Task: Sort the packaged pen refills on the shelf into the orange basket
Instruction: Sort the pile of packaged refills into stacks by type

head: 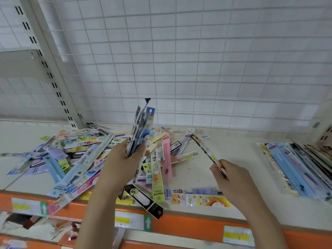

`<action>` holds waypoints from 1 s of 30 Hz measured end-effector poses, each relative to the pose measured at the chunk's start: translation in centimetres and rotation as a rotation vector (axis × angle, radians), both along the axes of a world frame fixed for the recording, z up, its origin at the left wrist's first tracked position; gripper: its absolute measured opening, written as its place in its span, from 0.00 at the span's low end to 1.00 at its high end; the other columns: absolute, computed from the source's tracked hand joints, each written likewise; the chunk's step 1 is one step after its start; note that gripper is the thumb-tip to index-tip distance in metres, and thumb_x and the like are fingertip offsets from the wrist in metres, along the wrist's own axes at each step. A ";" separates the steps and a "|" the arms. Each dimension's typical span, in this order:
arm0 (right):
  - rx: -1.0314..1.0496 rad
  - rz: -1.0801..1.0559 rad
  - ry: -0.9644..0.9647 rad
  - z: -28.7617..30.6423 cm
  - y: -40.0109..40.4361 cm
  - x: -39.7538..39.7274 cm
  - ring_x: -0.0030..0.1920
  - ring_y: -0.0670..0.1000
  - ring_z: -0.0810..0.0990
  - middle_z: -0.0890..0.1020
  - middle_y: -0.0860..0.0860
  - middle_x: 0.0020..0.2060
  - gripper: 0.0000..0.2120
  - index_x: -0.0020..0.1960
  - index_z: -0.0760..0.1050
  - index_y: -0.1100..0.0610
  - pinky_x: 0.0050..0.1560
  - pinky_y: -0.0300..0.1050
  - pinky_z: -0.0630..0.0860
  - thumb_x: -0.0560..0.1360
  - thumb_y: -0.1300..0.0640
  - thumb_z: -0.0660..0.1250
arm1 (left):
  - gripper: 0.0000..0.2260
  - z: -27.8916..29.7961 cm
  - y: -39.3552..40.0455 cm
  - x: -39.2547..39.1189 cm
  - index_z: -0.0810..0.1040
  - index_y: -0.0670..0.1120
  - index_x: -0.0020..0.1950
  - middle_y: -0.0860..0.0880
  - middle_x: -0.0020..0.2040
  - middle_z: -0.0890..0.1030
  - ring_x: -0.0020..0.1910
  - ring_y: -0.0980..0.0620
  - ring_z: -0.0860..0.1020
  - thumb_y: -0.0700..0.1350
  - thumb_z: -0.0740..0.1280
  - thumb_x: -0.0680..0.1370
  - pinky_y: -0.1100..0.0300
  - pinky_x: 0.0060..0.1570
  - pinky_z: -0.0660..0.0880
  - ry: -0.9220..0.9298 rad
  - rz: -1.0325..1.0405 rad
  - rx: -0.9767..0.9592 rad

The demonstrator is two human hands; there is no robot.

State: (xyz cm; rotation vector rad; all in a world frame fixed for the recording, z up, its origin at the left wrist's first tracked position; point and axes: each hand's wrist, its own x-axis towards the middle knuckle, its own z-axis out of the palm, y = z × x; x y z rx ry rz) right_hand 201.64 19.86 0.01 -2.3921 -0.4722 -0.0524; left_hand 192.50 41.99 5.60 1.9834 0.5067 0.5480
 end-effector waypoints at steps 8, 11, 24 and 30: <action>-0.165 0.219 0.239 0.1 -1.6 -1.5 0.36 0.47 0.75 0.77 0.45 0.33 0.12 0.43 0.75 0.49 0.40 0.44 0.73 0.66 0.44 0.73 | 0.14 -0.9 -1.3 0.6 0.70 0.42 0.38 0.51 0.20 0.67 0.18 0.57 0.63 0.47 0.58 0.81 0.68 0.19 0.62 0.065 0.007 0.109; -0.160 0.190 0.175 0.0 -1.5 -1.7 0.40 0.48 0.78 0.78 0.46 0.36 0.10 0.42 0.75 0.49 0.43 0.45 0.75 0.68 0.45 0.72 | 0.15 -1.2 -1.5 0.5 0.68 0.43 0.36 0.51 0.23 0.66 0.18 0.57 0.63 0.47 0.57 0.81 0.67 0.20 0.61 0.081 0.006 0.109; -0.232 0.148 -0.121 2.0 -0.9 -0.4 0.36 0.51 0.71 0.73 0.47 0.36 0.06 0.47 0.63 0.54 0.35 0.45 0.65 0.80 0.53 0.57 | 0.16 -1.8 0.0 -1.4 0.71 0.39 0.38 0.47 0.29 0.76 0.26 0.52 0.72 0.48 0.57 0.81 0.60 0.27 0.64 0.115 0.076 0.060; -0.164 0.187 0.043 1.6 0.6 -0.9 0.30 0.50 0.68 0.71 0.50 0.32 0.12 0.47 0.62 0.54 0.32 0.45 0.63 0.79 0.46 0.58 | 0.15 -2.1 1.1 -2.4 0.73 0.38 0.43 0.46 0.30 0.77 0.26 0.51 0.72 0.48 0.57 0.81 0.60 0.27 0.64 0.126 0.117 0.105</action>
